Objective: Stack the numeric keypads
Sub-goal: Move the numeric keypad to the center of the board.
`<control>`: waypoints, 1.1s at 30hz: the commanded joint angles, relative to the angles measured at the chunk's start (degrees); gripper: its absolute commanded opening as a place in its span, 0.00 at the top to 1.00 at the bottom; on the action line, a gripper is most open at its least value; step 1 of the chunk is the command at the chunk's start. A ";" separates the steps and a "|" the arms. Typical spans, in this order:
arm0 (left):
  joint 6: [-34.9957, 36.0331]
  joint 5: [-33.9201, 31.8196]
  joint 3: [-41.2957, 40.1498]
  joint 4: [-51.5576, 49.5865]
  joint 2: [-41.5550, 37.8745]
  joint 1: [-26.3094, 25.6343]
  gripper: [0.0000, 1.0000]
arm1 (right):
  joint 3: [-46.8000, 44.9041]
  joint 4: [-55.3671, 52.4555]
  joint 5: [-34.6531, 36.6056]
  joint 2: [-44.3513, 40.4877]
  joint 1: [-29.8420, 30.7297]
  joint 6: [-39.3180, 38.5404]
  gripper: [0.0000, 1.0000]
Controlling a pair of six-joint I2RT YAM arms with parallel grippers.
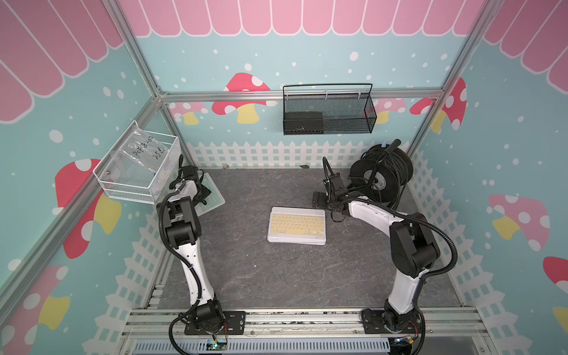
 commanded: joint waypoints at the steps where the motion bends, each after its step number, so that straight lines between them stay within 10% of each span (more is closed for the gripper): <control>1: 2.49 1.51 3.84 -5.16 2.94 -1.55 0.12 | -0.14 -0.87 0.04 0.10 -0.53 0.35 0.01; 18: 16.71 -2.52 45.32 -28.16 23.03 -19.33 0.14 | -5.64 -0.04 0.79 -4.99 -2.63 -0.44 0.01; 33: 6.82 1.51 33.75 -18.85 11.99 -12.49 0.09 | -1.55 8.90 -5.71 -1.76 -2.99 -2.51 0.01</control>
